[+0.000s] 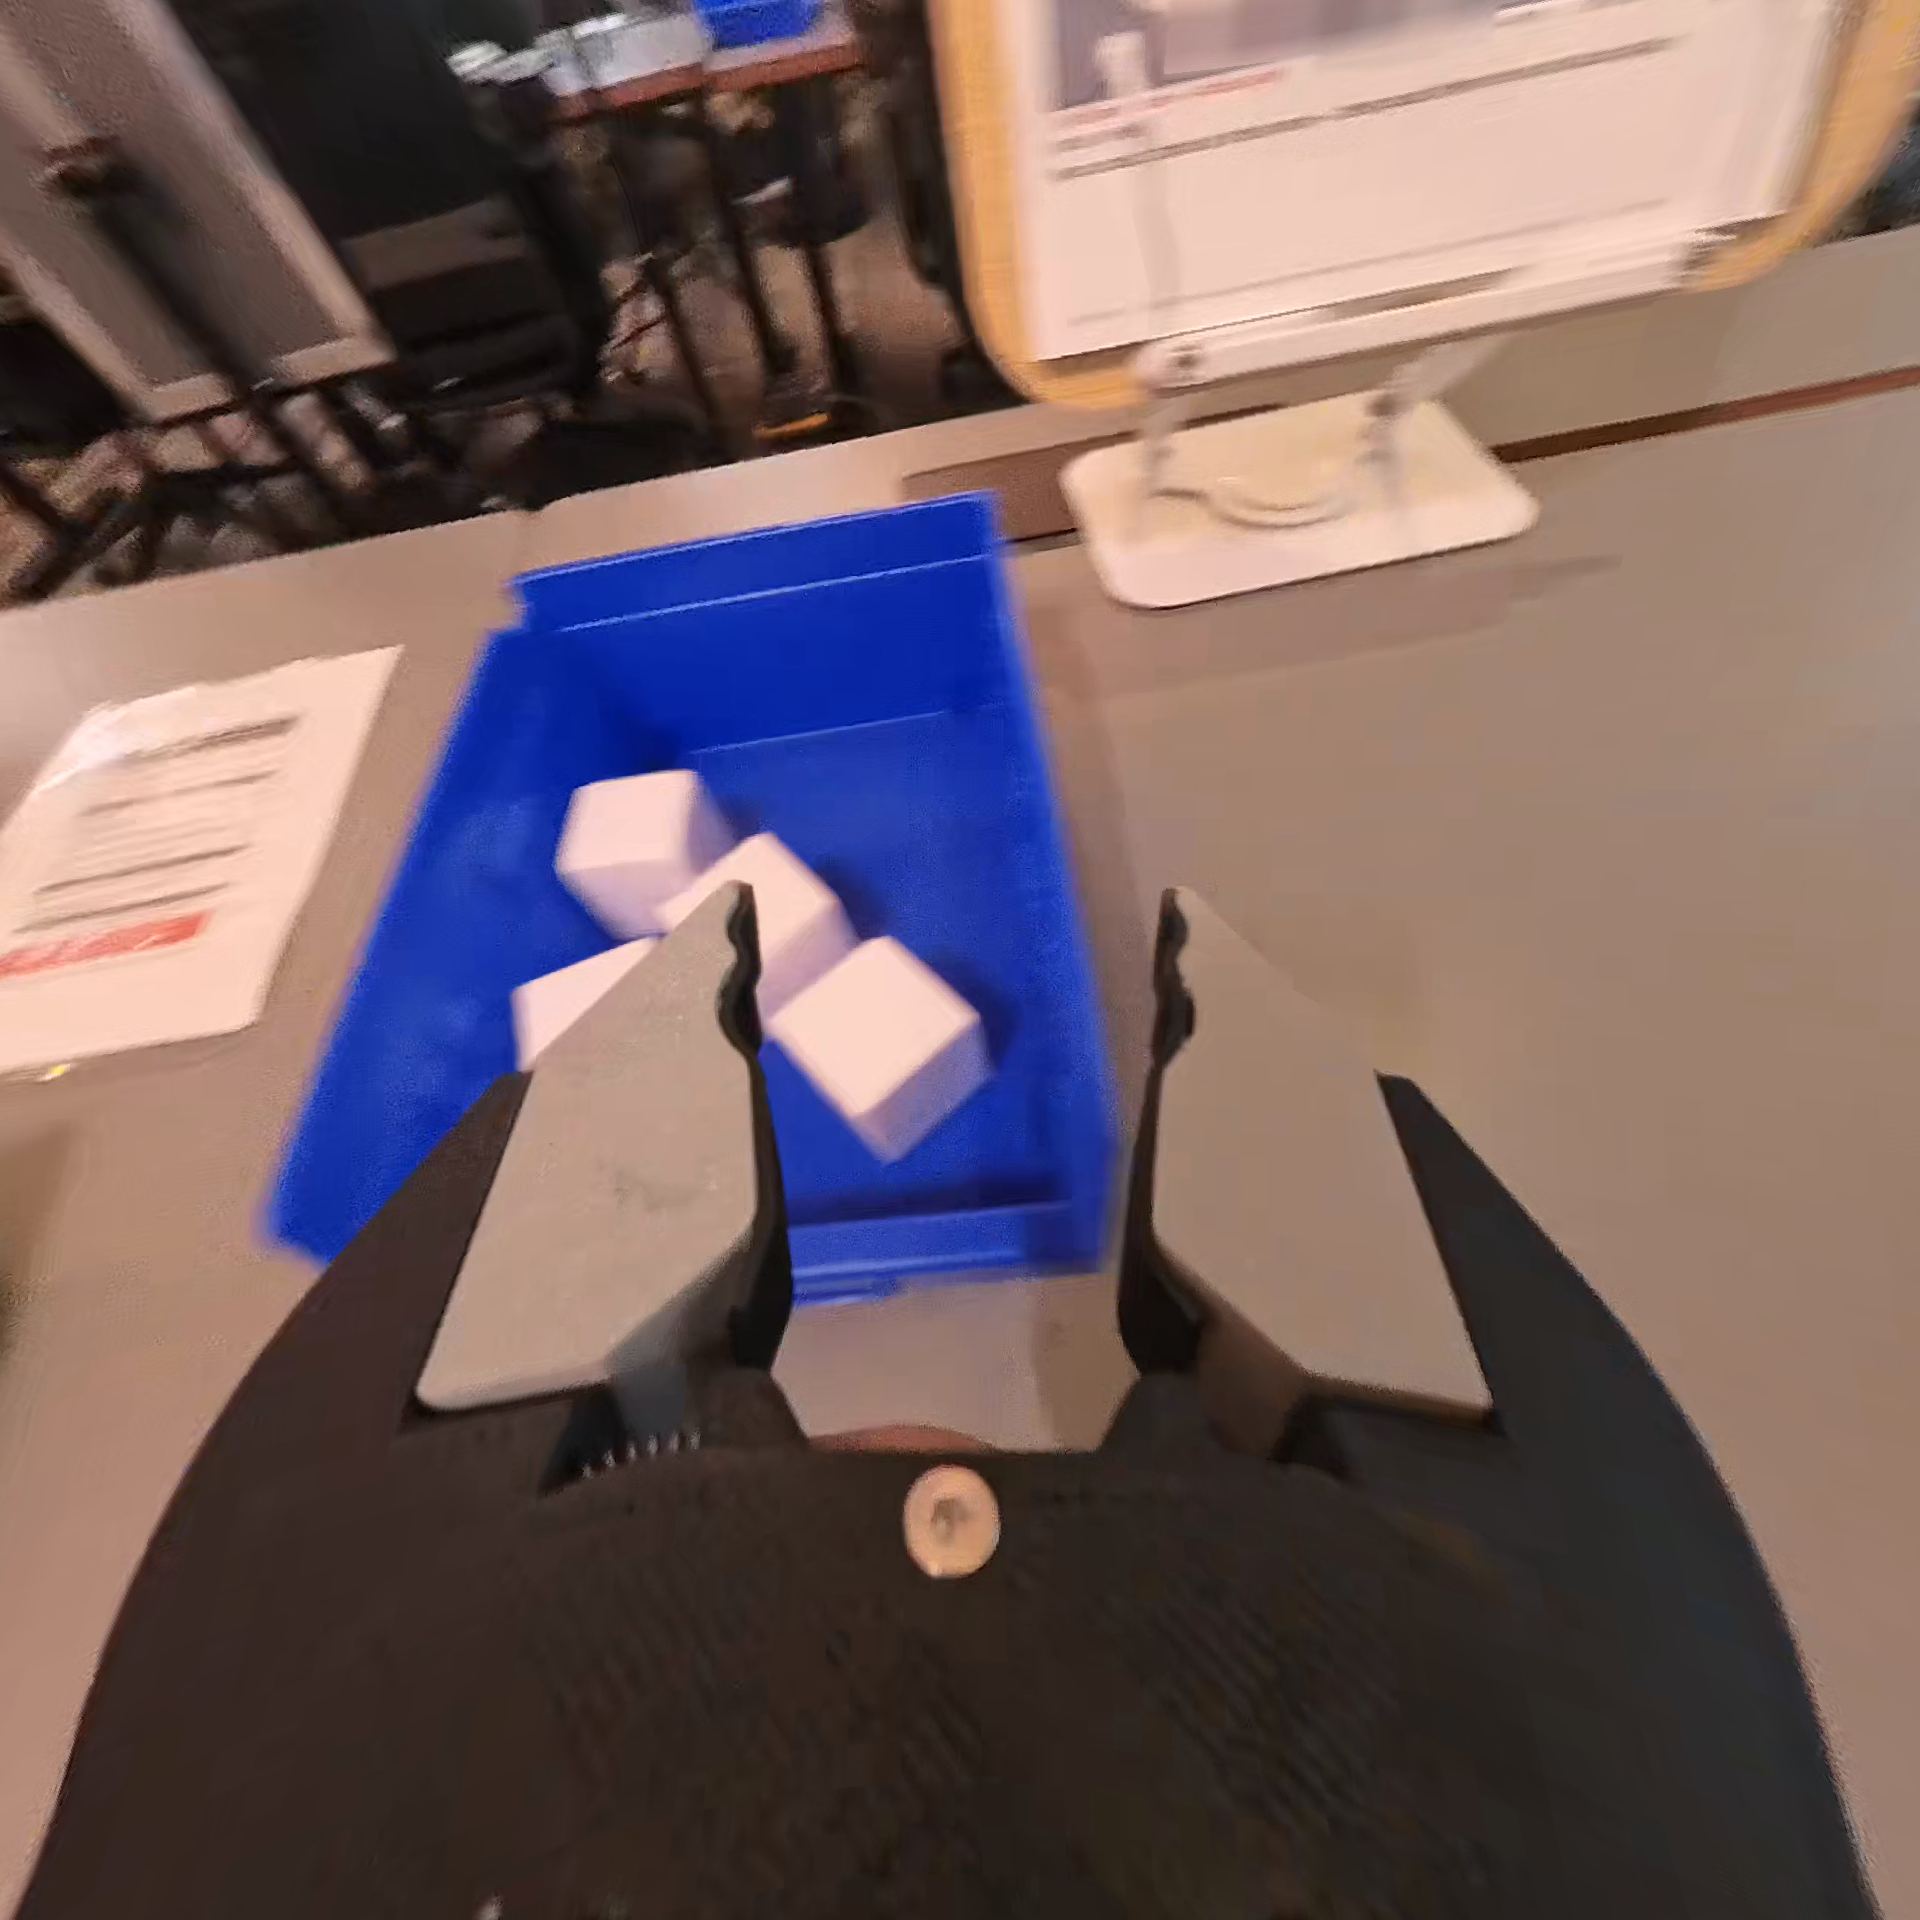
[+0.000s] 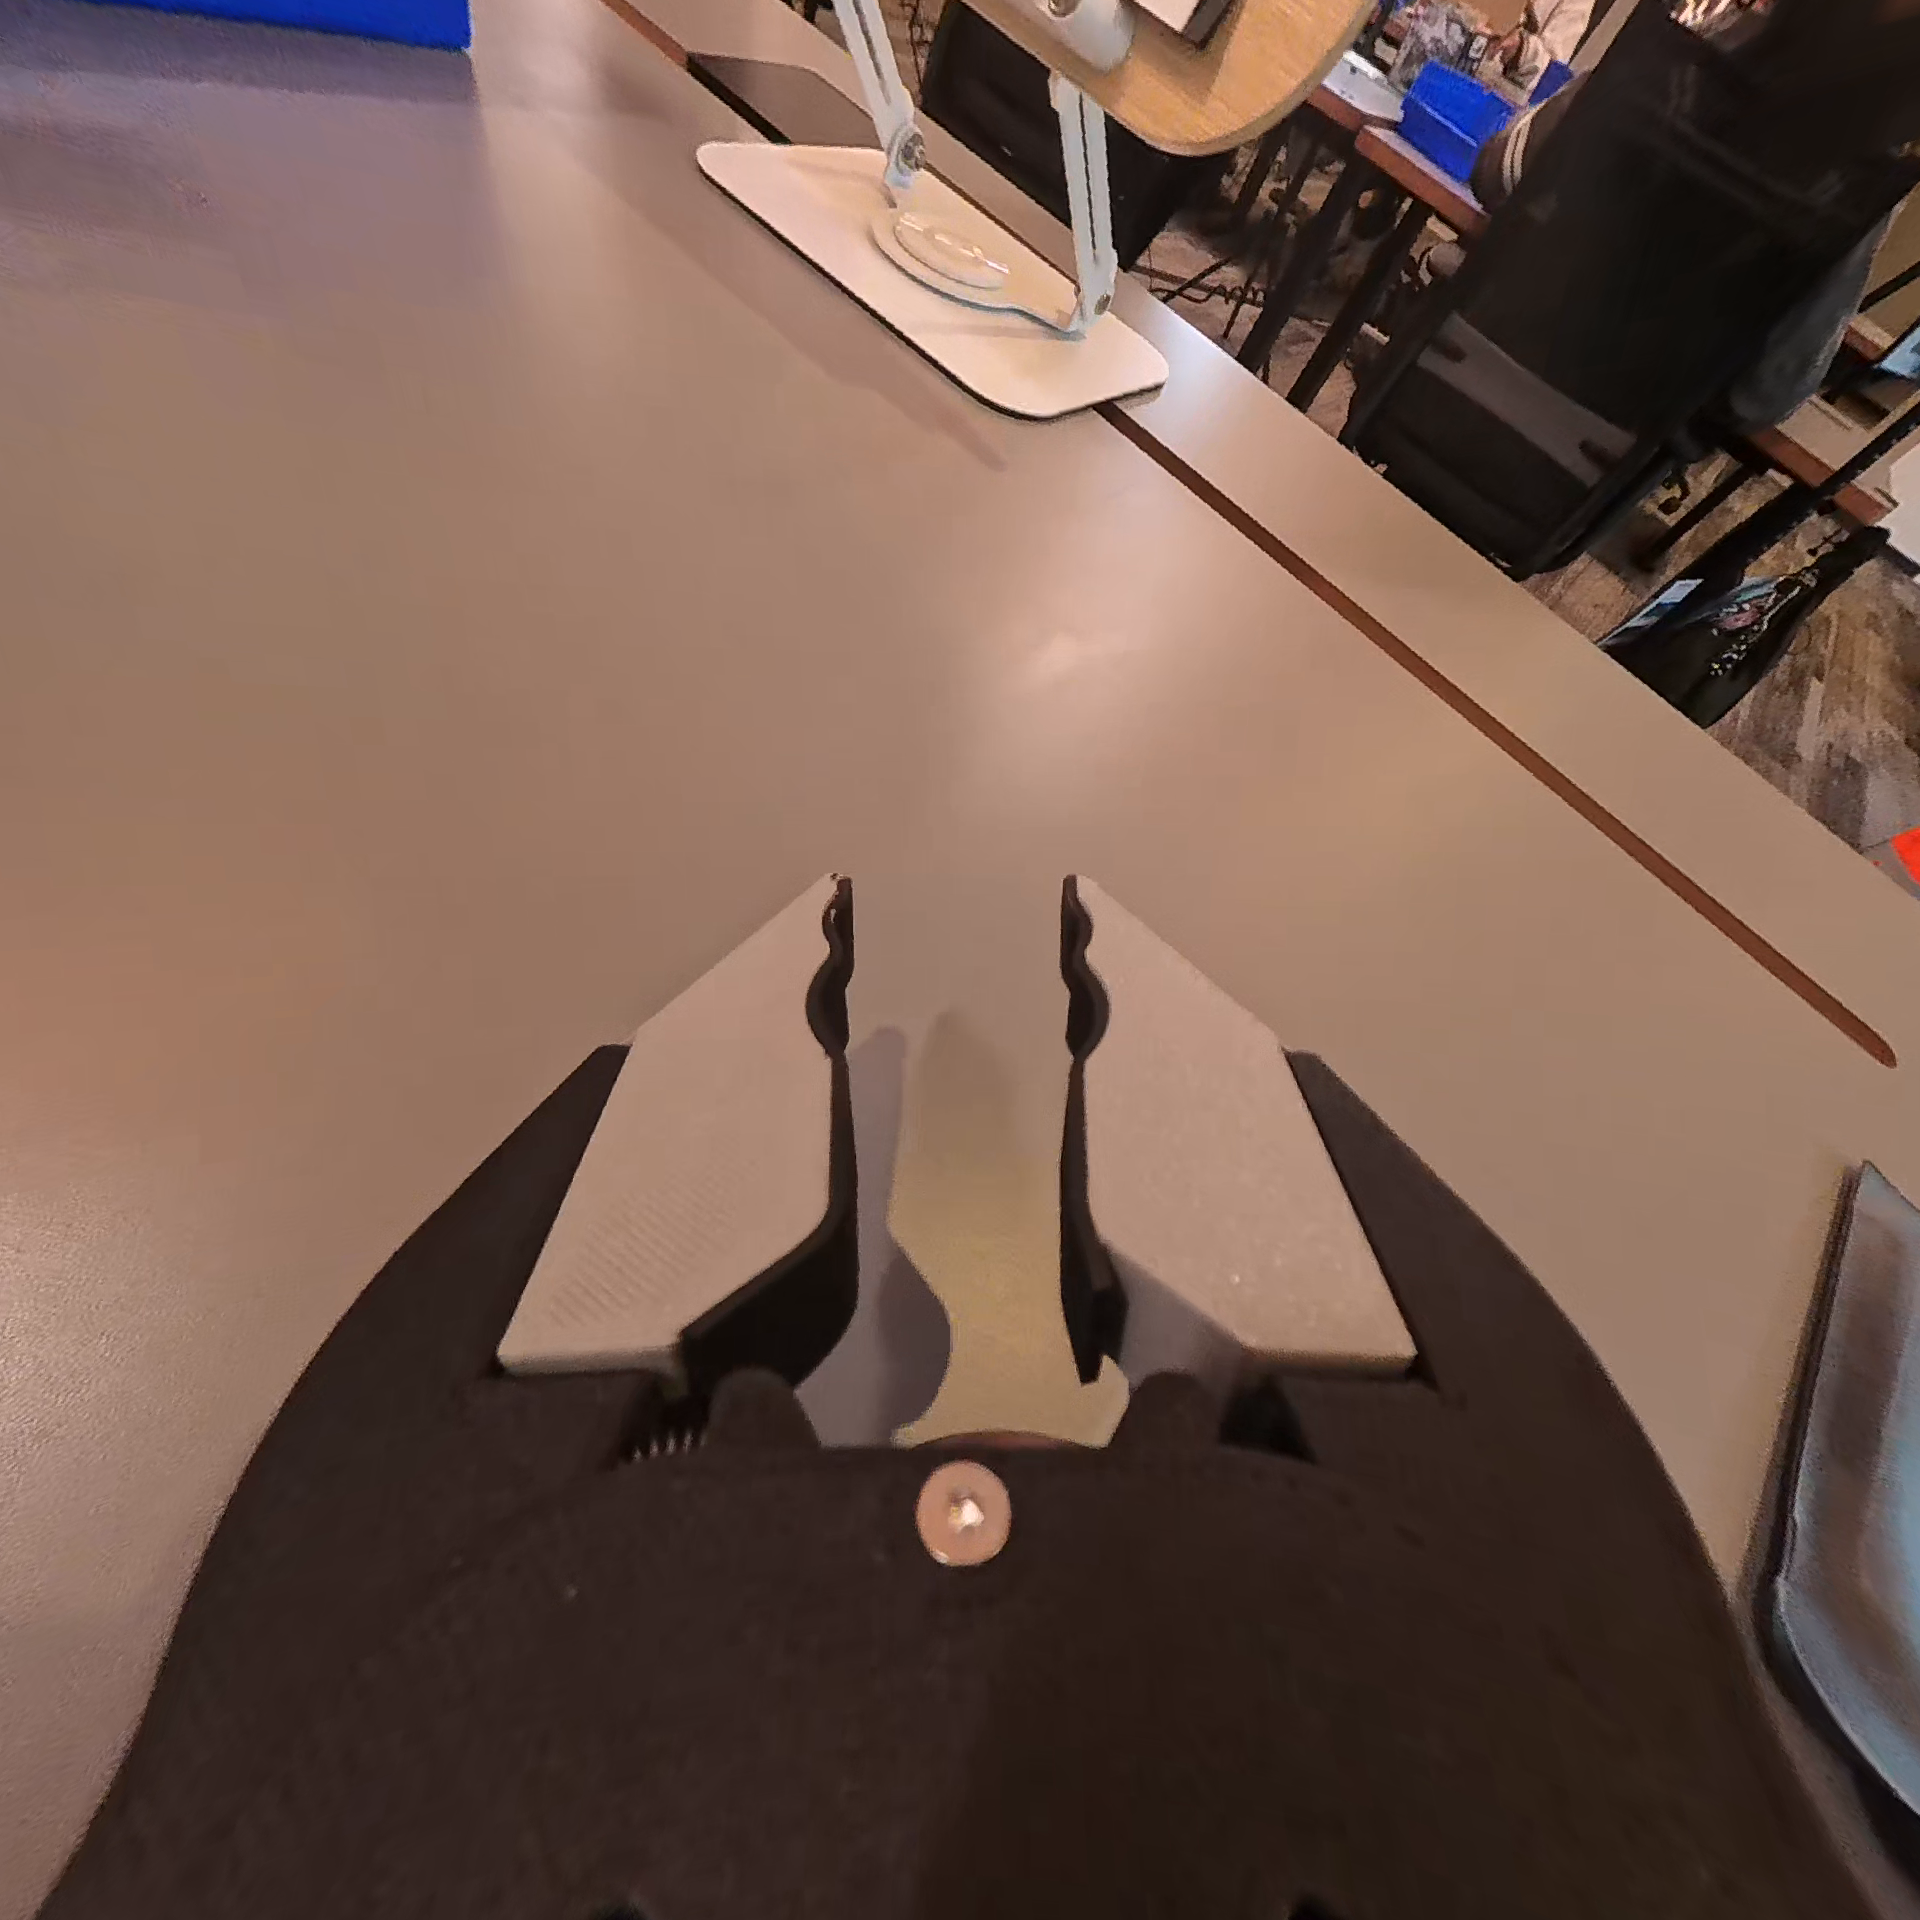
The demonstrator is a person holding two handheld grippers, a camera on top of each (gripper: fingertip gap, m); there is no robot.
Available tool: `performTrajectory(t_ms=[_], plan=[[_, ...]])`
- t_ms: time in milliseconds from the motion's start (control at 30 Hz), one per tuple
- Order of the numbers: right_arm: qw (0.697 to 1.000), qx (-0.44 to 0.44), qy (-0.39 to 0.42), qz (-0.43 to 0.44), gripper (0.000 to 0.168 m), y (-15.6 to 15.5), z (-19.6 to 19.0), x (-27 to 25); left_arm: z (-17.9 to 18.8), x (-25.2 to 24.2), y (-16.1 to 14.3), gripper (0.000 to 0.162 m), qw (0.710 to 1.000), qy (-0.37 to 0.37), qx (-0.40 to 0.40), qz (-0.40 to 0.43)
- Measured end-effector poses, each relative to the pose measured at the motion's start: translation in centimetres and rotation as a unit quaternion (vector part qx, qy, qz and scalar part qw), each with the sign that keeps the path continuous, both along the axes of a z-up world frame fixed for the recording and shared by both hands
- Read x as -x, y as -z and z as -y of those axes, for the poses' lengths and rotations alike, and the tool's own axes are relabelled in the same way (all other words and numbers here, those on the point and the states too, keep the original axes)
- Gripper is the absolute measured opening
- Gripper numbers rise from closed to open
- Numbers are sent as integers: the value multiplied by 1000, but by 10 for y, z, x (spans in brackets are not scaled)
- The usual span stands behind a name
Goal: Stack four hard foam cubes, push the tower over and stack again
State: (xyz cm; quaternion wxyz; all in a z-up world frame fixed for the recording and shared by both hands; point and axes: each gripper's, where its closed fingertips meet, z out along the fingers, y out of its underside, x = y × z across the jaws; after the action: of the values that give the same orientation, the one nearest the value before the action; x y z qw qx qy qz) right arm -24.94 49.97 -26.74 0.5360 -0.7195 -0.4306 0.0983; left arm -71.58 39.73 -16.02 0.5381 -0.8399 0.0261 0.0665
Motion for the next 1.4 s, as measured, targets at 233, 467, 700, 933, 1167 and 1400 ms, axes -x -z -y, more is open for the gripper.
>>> performTrajectory(t_ms=[233,467,700,933,1167,1400], plan=[[1000,-8,-4,5,37,-2,3,2,-7,111,42,80,989,-101,91,62],[1000,1,-1,2,36,1,1,0,-35,146,122,75,960,-172,212,54],[1000,-10,-14,4,35,-4,6,4,-46,155,115,55,960,-198,199,18],[999,-27,-26,5,33,-11,13,9,-51,85,19,55,989,-99,108,-8],[999,-32,-16,2,31,-14,9,4,-81,-127,-1,55,984,152,84,-50],[1000,-11,-3,-6,31,-7,0,-5,-87,-303,117,55,896,387,184,-117]])
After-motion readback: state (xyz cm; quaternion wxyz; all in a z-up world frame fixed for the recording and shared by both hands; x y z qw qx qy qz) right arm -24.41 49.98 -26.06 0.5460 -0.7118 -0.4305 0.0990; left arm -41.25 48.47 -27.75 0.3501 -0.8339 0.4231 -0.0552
